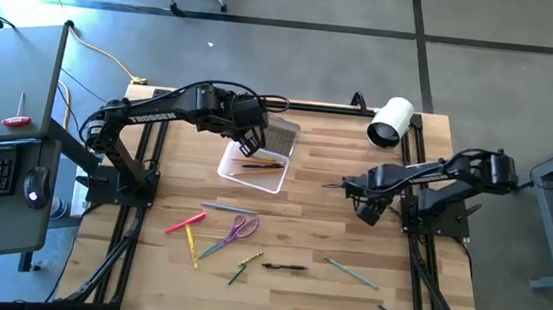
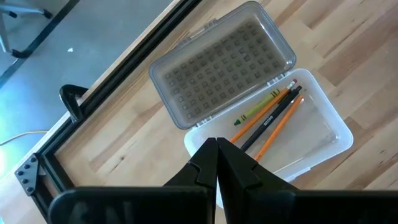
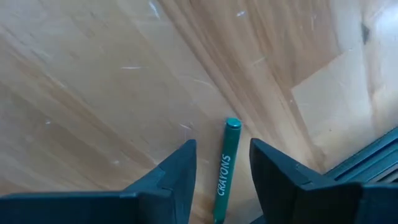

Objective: Pick & place school supplies into a supply box
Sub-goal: Put the green crayon into the black supply box

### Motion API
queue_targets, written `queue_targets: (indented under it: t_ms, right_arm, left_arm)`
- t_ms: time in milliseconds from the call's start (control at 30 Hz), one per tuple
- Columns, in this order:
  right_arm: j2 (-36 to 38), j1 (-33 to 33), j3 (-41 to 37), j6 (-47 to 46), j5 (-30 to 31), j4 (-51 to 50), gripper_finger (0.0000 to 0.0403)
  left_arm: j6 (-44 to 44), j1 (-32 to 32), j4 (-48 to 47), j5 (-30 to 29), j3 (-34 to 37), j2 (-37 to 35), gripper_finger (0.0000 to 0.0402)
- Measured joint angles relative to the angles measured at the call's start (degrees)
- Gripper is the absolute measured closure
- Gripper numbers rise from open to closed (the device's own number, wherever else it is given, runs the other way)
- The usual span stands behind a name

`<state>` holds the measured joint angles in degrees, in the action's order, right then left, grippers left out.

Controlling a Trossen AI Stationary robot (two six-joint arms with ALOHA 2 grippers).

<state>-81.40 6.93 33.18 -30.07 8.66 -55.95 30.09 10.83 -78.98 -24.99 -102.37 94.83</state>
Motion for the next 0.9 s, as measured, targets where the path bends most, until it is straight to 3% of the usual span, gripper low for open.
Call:
queue_targets:
  t_ms: [200, 533, 900]
  right_arm:
    - [-0.97, 1.63, -0.08, 8.04, -3.9, 3.6, 0.0296]
    - [-1.01, 3.72, 0.04, 10.91, -7.34, 5.03, 0.0395]
    - [-1.3, 0.61, 13.69, 13.3, -2.71, 7.14, 0.0399]
  left_arm:
    - [-1.38, 0.0, 0.02, -0.02, 0.02, -0.02, 0.0355]
    - [-1.44, 0.0, 0.02, -0.67, 0.02, -0.02, 0.0355]
    - [-1.49, 0.01, 0.04, -1.81, 0.01, -0.02, 0.0355]
